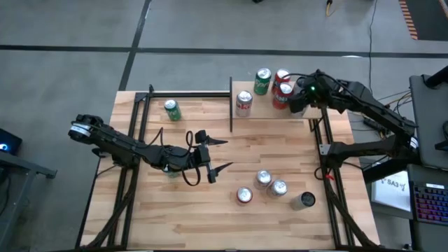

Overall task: Place canned beverage on shelf
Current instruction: Put the left white soda can on the shelf aligned in front of the other white soda can

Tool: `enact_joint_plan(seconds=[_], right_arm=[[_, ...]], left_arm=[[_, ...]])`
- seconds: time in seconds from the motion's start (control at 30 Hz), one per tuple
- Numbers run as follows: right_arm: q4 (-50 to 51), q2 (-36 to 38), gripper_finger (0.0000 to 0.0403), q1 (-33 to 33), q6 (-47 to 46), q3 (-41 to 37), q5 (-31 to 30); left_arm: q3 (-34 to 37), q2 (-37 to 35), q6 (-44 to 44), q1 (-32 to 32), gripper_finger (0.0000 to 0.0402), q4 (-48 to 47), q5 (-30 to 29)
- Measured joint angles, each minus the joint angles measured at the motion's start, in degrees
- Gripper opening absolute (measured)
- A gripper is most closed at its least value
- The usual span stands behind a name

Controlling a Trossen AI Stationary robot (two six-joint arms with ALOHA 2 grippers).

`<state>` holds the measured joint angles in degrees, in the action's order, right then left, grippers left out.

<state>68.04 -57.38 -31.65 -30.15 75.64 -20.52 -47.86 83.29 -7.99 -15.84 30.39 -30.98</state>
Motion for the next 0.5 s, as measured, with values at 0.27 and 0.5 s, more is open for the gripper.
enact_joint_plan(seconds=[0.27,0.5], right_arm=[[-1.46,-1.66,0.0237,-0.78,0.64,0.0,1.12],[-2.22,-3.67,0.0237,-1.02,0.68,0.17,0.77]], left_arm=[[0.0,0.0,0.02,0.0,0.0355,-0.02,0.0],[0.0,0.0,0.02,0.02,0.0355,-0.15,0.02]])
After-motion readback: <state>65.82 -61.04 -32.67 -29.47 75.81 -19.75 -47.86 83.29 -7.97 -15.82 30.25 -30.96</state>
